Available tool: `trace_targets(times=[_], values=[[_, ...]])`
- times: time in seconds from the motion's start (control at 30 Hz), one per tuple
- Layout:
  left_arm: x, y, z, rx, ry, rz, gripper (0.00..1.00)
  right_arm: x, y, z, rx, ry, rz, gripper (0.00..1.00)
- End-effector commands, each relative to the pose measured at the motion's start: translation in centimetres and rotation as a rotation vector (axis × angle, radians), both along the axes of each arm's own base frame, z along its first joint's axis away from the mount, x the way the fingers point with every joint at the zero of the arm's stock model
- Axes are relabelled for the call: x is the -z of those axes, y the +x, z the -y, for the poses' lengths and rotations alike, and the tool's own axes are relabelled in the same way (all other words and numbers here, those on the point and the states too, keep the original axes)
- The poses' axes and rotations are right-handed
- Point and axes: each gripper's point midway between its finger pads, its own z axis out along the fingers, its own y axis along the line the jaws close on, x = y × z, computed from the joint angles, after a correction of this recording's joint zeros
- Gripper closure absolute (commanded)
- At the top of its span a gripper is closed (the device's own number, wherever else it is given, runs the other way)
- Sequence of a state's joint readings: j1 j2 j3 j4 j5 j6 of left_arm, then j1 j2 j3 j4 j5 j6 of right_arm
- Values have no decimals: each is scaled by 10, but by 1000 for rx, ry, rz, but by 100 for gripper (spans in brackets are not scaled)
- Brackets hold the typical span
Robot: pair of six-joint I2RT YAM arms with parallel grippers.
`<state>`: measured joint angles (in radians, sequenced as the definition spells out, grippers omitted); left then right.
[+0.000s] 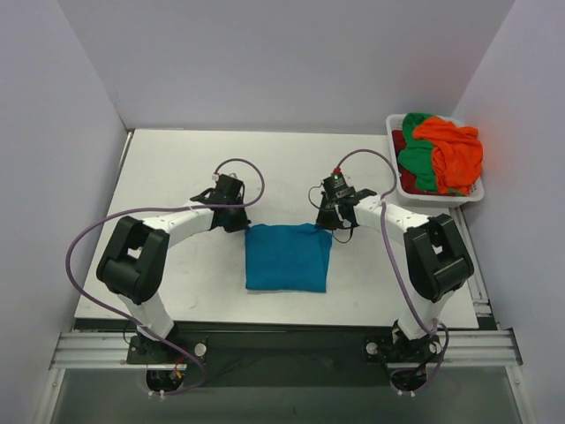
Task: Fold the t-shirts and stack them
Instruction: Smooth out wrinkles on the folded tshirt
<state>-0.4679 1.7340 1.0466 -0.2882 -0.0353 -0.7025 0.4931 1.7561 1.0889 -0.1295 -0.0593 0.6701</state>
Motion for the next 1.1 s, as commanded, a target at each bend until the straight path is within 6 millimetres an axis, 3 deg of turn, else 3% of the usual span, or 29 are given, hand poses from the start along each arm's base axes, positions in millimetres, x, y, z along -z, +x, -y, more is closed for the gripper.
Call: trace_targets(times=[0.0,0.1,0.37,0.4,0.43,0.47,0.53,0.6,0.63,0.7,0.73,0.8,0.87,0.9,0.93,1.0,1.07], values=[[-28,20,0,-21,-48,86,100,-20,1,18,40,20,32,100],[-33,24,-5,-33,-62,98,100,-24,6,24,45,45,31,100],[-41,36,1,-16,-118,111,100,-10,16,31,51,48,-14,100],[-43,38,0,-13,-130,112,95,-10,19,34,50,54,-17,100],[-49,41,1,-5,-149,124,84,-8,20,36,52,53,-25,94],[-54,41,2,4,-166,131,59,-11,23,37,50,52,-21,88],[-71,41,-1,4,-175,165,43,-16,26,41,41,40,-12,74],[-78,36,-4,9,-179,180,39,-25,24,43,39,30,-5,67],[-87,29,-3,18,-189,188,39,-32,23,44,34,28,14,61],[-84,13,-3,31,-198,168,44,-42,14,43,23,14,25,59],[-91,5,2,52,-221,187,49,-44,10,46,28,-11,36,58],[-82,-19,10,89,-245,152,60,-45,-3,45,15,-34,36,58],[-83,-39,21,128,-249,147,69,-54,-20,30,-21,-23,56,59],[-70,-54,22,128,-248,107,80,-50,-31,26,-35,-27,46,59],[-74,-60,27,142,-269,121,83,-55,-37,20,-47,-21,64,58],[-61,-84,38,173,-294,81,86,-56,-57,0,-89,-19,75,59],[-57,-98,46,194,-310,68,90,-45,-78,-13,-133,-15,57,59]])
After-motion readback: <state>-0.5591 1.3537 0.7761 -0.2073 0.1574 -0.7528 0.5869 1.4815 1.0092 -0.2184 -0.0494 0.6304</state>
